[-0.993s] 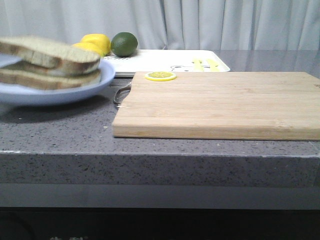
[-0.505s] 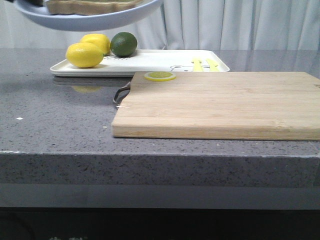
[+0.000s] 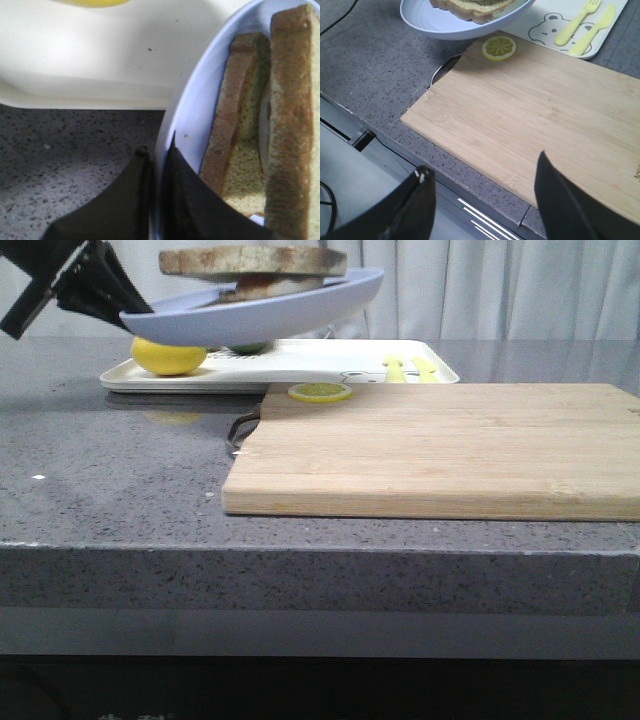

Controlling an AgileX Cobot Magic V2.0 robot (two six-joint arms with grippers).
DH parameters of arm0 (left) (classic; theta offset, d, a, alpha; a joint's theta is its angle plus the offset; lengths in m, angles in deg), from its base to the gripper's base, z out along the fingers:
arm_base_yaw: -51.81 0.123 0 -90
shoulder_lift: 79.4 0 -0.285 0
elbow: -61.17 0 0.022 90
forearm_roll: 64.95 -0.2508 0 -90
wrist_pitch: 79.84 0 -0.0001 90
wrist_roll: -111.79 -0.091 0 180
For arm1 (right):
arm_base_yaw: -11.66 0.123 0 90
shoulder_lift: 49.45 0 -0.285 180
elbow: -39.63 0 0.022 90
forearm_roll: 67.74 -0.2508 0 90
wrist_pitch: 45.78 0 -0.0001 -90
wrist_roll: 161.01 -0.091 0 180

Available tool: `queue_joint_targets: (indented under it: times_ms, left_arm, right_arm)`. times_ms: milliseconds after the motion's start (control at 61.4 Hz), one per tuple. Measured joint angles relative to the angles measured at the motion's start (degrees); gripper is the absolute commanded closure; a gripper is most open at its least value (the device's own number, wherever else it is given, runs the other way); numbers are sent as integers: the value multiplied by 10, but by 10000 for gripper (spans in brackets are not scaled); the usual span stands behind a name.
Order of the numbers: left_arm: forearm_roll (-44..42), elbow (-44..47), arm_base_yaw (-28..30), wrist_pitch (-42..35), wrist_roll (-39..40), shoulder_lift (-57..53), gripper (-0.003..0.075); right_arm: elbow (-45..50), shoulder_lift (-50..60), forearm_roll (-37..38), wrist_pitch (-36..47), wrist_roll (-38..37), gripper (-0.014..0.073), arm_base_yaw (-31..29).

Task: Place bread and move sandwich to tray
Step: 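Lower the plate onto the white tray and release it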

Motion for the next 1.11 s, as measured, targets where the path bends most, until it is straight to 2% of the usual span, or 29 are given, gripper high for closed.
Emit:
queue_joint_targets:
  times_ms: [228,537,961,1107]
  left_arm:
    - [-45,-2,0,-24,15,18,741]
    - [-43,-14,0,-73,31,33,741]
    - [-44,-143,-1,-77,80,121,741]
    - [-45,-161,-1,-79,85,135,739]
  right_arm:
    - [0,0,0,0,0,138,0]
    - [0,0,0,0,0,138,0]
    - [0,0,0,0,0,138,0]
    - [0,0,0,0,0,138,0]
